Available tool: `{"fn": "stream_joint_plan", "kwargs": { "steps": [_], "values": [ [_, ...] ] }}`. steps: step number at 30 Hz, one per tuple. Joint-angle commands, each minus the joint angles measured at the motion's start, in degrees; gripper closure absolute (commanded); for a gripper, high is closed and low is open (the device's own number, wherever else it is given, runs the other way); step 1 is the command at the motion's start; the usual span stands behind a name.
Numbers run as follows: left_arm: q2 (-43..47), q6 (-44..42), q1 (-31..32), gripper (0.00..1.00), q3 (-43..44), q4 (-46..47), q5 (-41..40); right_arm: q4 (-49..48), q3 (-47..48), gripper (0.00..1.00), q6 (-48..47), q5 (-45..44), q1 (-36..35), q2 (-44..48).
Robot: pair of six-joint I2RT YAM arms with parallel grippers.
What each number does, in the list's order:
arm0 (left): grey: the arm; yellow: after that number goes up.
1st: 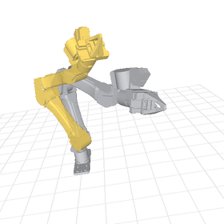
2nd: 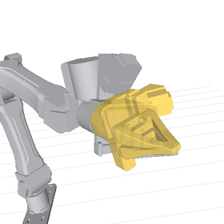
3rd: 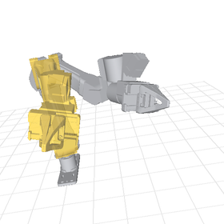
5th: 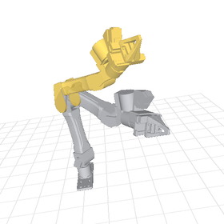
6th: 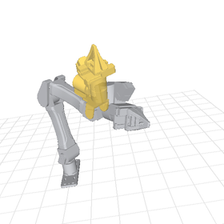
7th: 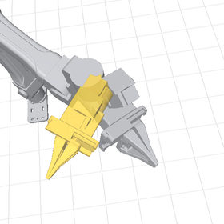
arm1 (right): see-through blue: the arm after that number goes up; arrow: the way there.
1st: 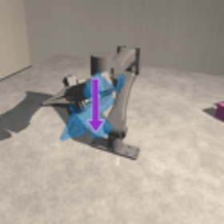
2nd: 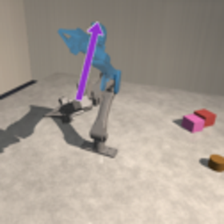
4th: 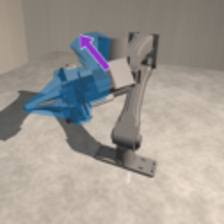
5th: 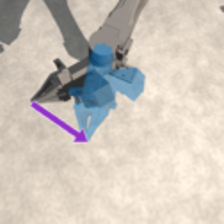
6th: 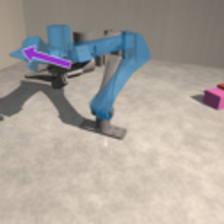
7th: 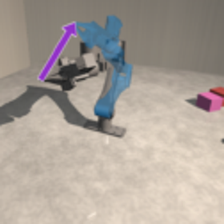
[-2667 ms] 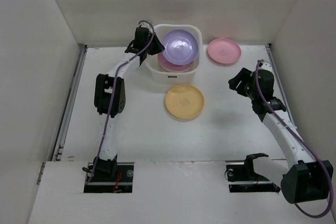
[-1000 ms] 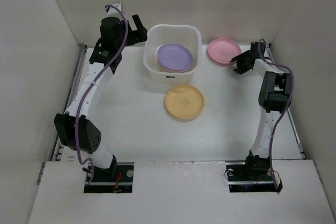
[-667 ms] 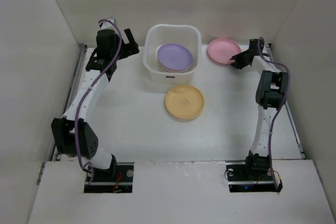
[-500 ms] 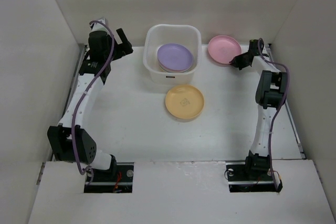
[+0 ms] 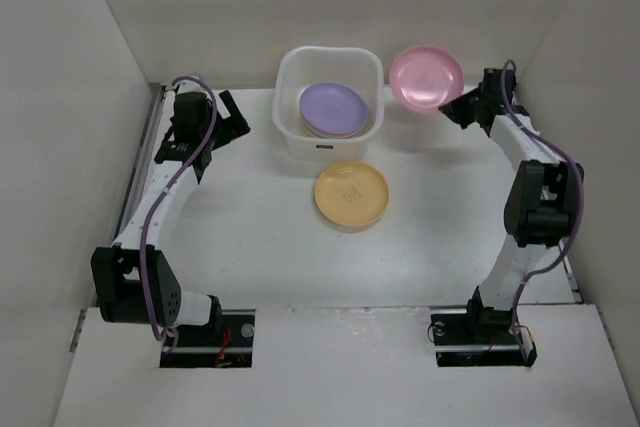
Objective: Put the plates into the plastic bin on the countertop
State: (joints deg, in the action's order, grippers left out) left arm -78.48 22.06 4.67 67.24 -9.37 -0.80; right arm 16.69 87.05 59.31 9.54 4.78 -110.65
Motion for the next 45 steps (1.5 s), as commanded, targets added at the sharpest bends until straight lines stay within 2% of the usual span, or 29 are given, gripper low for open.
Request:
{"fn": "stream_joint_plan", "kwargs": {
  "steps": [1, 6, 10, 15, 21, 28, 31, 33, 35, 37, 38, 45],
  "values": [
    [2.5, 3.5, 0.3, 0.00, -4.8, 1.4, -1.4, -9.6, 3.0, 1.00, -6.3, -0.6, -3.5, 9.5],
    [3.6, 6.1, 2.0, 0.00, -11.5, 1.8, -1.8, -4.3, 13.6, 0.98, -13.3, 0.5, -10.6, 8.2],
    [5.3, 6.9, 3.2, 0.00, -15.7, 1.4, -1.8, 1.8, 24.9, 0.98, -19.2, 2.1, -17.0, 0.9],
    [8.9, 7.6, 3.5, 0.00, -19.9, 1.1, -1.7, 5.7, 33.9, 0.98, -21.4, 1.4, -21.6, -8.0],
    [13.1, 7.6, 2.8, 0.00, -22.8, -0.3, -1.1, 7.8, 38.9, 0.97, -23.4, -1.5, -24.4, -14.6],
    [16.2, 8.3, 3.5, 0.00, -24.7, -0.7, -1.0, 8.5, 39.2, 0.94, -25.8, -6.0, -26.5, -18.3],
    [16.3, 8.7, 4.7, 0.00, -25.2, -0.7, -1.0, 9.0, 39.2, 0.83, -26.3, -7.7, -26.9, -18.5],
    [15.6, 8.8, 5.7, 0.00, -25.5, -0.6, -1.0, 9.2, 39.3, 0.67, -27.3, -8.7, -27.1, -18.4],
    [14.6, 8.7, 6.8, 0.02, -25.5, -0.4, -1.0, 9.8, 39.2, 0.60, -28.5, -9.3, -27.4, -17.9],
    [13.0, 8.6, 8.3, 0.03, -25.2, 0.1, -1.0, 10.3, 38.6, 0.46, -29.3, -10.2, -27.6, -16.7],
    [12.3, 8.6, 8.9, 0.03, -25.1, 0.4, -1.1, 10.0, 37.8, 0.42, -29.6, -10.3, -27.6, -15.9],
    [5.6, 9.5, 15.4, 0.08, -22.5, 5.1, -0.6, 5.7, 30.2, 0.33, -30.2, -10.0, -27.6, -6.4]
  ]
}}
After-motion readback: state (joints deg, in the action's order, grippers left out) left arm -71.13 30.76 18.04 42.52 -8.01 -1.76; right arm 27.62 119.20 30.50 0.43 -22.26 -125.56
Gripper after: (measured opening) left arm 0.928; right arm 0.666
